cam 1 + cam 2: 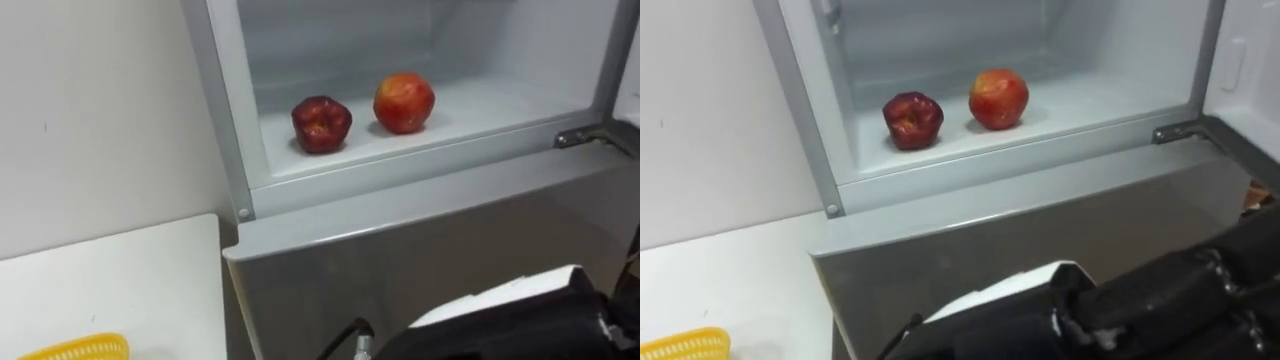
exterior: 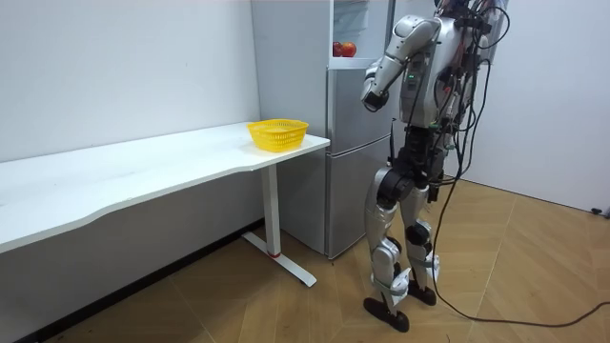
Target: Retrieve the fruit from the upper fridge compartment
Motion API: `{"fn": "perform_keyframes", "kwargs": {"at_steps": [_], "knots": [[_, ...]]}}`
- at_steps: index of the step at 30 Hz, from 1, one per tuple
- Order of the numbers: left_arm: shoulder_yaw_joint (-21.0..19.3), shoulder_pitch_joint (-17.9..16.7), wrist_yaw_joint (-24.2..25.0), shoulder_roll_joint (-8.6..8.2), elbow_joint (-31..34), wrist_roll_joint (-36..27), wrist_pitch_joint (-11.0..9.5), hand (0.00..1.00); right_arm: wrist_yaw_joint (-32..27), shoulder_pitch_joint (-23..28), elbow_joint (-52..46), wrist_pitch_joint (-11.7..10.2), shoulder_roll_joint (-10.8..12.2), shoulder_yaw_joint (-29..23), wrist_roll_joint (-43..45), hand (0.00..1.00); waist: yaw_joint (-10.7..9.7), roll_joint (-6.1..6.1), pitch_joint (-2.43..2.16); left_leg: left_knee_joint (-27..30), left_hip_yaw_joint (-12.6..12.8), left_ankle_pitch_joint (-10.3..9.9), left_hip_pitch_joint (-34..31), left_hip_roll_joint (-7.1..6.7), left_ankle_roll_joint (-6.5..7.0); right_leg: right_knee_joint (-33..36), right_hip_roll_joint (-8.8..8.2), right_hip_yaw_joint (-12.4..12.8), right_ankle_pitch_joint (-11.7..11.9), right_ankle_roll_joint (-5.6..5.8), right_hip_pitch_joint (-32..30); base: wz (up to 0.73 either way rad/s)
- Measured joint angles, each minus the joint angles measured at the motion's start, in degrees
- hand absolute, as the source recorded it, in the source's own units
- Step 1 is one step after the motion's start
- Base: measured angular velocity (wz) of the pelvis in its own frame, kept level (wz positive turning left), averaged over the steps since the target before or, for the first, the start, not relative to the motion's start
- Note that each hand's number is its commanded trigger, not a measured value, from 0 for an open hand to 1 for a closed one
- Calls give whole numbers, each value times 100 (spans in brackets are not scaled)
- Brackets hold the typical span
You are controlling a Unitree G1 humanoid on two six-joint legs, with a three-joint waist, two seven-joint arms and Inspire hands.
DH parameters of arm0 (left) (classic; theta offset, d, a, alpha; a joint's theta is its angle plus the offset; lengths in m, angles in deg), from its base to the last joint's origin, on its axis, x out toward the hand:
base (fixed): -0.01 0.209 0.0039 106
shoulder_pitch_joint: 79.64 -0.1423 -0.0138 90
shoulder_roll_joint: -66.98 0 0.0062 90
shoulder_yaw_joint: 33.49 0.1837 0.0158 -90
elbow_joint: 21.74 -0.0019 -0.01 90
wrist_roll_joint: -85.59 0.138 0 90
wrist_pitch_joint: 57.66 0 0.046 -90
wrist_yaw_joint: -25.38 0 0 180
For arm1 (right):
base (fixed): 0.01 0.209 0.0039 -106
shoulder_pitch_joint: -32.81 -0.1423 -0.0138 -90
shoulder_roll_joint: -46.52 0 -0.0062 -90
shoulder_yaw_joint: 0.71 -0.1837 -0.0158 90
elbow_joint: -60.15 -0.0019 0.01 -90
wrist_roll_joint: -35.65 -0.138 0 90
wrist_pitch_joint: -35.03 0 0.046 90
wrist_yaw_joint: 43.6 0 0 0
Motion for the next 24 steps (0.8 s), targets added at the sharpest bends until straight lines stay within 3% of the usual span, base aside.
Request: {"fn": "perform_keyframes", "kwargs": {"at_steps": [2, 5, 7, 10, 11, 12, 16, 20, 24], "knots": [[-5, -7, -64, 26, 49, 0, 0, 0, 2, 52, -3, -7, -4, 1, 0, 0, 130, -11, 0, -59, 86, 8, 30, 12, -7, -12, 11, 95, -1, -2, -4, -21], [-178, -80, -142, 115, 214, 70, -1, 0, -20, 102, 25, -89, 6, -33, -81, 0, 323, -84, 48, -154, 116, 34, 123, 11, -24, -26, 10, 111, -1, -13, 62, -6], [-546, -292, -191, 150, 365, 229, -49, 0, -116, 167, 36, -198, 20, -204, -79, 0, 479, -133, 81, -187, 117, 42, 176, 20, -36, -28, 22, 112, -8, -28, 95, 0], [-1417, -867, -508, 384, 687, 440, -205, 0, -328, 321, 27, -385, 26, -623, -80, 0, 791, -166, 70, -211, 102, 51, 193, 36, -58, -42, 32, 68, -25, -57, 100, 4], [-1860, -1072, -699, 473, 787, 743, -285, 0, -430, 435, 22, -469, 27, -745, -82, 0, 986, -179, 60, -266, 101, 67, 231, 41, -80, -40, 35, 25, -26, -64, 100, 0], [-2316, -1305, -974, 548, 803, 1008, -427, 0, -516, 536, 23, -532, 29, -878, -80, 0, 1154, -181, 56, -271, 94, 72, 262, 56, -90, -42, 45, -61, -18, -77, 125, 0], [-3626, -2181, -2055, 660, 841, 2117, -675, 0, -851, 775, 13, -737, 72, -1324, -183, 0, 1445, -171, 30, -298, -108, 79, 331, 48, -114, -138, 29, -452, -12, -89, 265, 25], [-4649, -2449, -3090, 590, 912, 3072, -862, 0, -1136, 894, 44, -927, 90, -1682, -210, 0, 1657, -196, 30, -315, -280, 84, 368, 27, -129, -145, 28, -605, -12, -90, 377, 28], [-5759, -2618, -4635, 500, 1004, 3596, -1315, 0, -1427, 1017, 42, -1089, 146, -1920, -320, 0, 1861, -145, -8, -373, -425, 82, 496, -24, -126, -153, 13, -766, -12, -90, 498, 14]]}}
